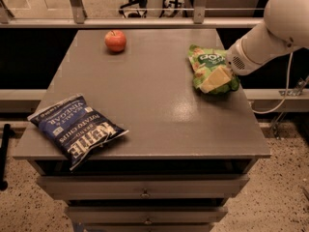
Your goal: Move green rice chip bag near apple
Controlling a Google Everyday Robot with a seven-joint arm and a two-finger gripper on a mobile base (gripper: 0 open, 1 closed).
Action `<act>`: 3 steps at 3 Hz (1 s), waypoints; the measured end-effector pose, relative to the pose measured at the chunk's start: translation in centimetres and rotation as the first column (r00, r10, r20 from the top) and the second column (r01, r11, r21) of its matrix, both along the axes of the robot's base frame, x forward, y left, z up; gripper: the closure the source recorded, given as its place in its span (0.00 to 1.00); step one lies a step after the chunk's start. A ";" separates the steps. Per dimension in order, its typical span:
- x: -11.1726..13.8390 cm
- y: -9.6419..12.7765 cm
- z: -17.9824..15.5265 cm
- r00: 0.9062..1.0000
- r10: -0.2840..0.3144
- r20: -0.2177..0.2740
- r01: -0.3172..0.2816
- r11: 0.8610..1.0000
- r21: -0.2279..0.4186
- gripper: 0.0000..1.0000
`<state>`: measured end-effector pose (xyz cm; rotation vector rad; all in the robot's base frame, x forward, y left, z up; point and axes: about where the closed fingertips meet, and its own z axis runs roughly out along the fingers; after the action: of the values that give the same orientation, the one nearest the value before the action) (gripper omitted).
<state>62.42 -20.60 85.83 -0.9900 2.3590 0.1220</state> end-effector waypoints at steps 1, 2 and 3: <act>0.4 -0.1 0.7 1.000 -0.007 0.023 0.007 1.000 0.008 0.61; 0.9 0.0 3.7 0.996 0.008 0.093 -0.010 1.000 0.017 0.84; 1.5 -0.7 9.6 0.974 0.033 0.224 -0.035 0.999 0.008 1.00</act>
Offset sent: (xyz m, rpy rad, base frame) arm 0.0173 0.0004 0.0966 0.0320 -0.2275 0.0432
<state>63.95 -21.33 95.39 -0.9846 2.1347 0.0344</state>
